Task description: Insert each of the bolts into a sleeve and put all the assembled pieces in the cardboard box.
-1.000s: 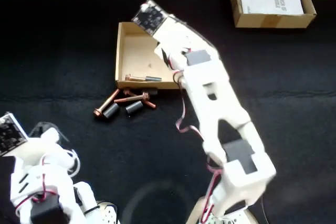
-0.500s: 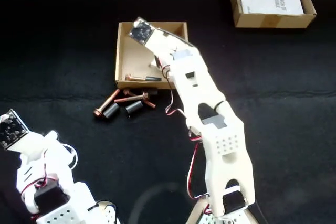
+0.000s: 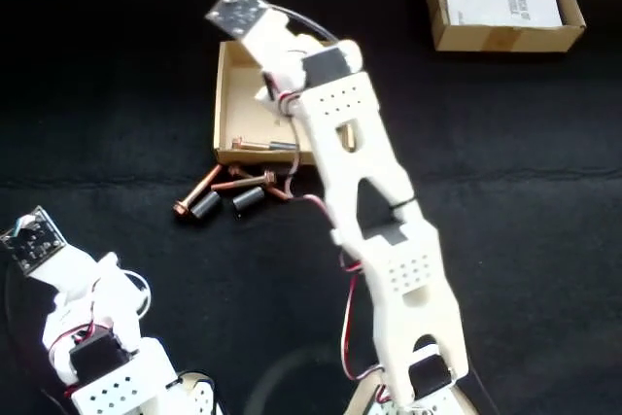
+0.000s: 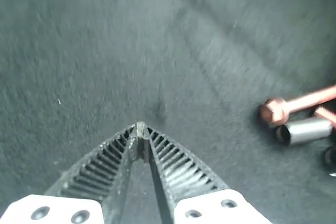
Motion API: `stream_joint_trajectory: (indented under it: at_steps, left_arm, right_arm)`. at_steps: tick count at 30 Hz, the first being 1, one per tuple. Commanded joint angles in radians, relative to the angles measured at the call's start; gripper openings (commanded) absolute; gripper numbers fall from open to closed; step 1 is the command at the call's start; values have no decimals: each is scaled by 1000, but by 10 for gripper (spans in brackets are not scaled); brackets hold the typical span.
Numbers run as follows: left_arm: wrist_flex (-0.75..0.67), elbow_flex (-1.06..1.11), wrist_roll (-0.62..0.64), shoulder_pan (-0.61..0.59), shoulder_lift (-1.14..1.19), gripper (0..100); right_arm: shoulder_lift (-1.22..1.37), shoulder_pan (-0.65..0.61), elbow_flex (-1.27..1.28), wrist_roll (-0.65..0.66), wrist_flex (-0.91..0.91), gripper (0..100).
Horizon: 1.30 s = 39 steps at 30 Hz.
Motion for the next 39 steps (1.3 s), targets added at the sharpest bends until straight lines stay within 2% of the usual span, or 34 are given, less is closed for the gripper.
stream_joint_trajectory:
  at_steps: [1, 3, 5, 12, 14, 17, 20, 23, 30, 39]
  left_arm:
    - [-35, 12, 0, -7, -7, 8]
    - [-77, 22, 0, -7, -7, 8]
    - [-120, 53, -2, -7, -7, 8]
    - [-137, 53, -3, -48, -7, 8]
    - [-138, 53, -2, -79, -7, 8]
    - [-138, 53, 0, -88, -7, 8]
    - [-138, 53, 0, -90, -7, 8]
    - [-138, 53, 0, -93, -7, 8]
    - [-138, 53, 0, -94, -7, 8]
    - [-161, 53, 0, -96, -7, 8]
  right_arm:
    - [-22, -140, -197, -126, 209, 176]
    - [-58, -171, -199, -201, 211, 176]
    - [-99, -226, -140, -219, 211, 176]
    - [-286, -331, 328, -215, 211, 176]
    - [-326, -343, 479, -146, 211, 176]
    - [-369, -340, 688, 86, 205, 176]
    - [-378, -337, 753, 307, 205, 176]
    - [-377, -337, 759, 451, 143, 176]
    - [-375, -283, 760, 485, -131, 176]
    - [-220, -274, 750, 488, -165, 176]
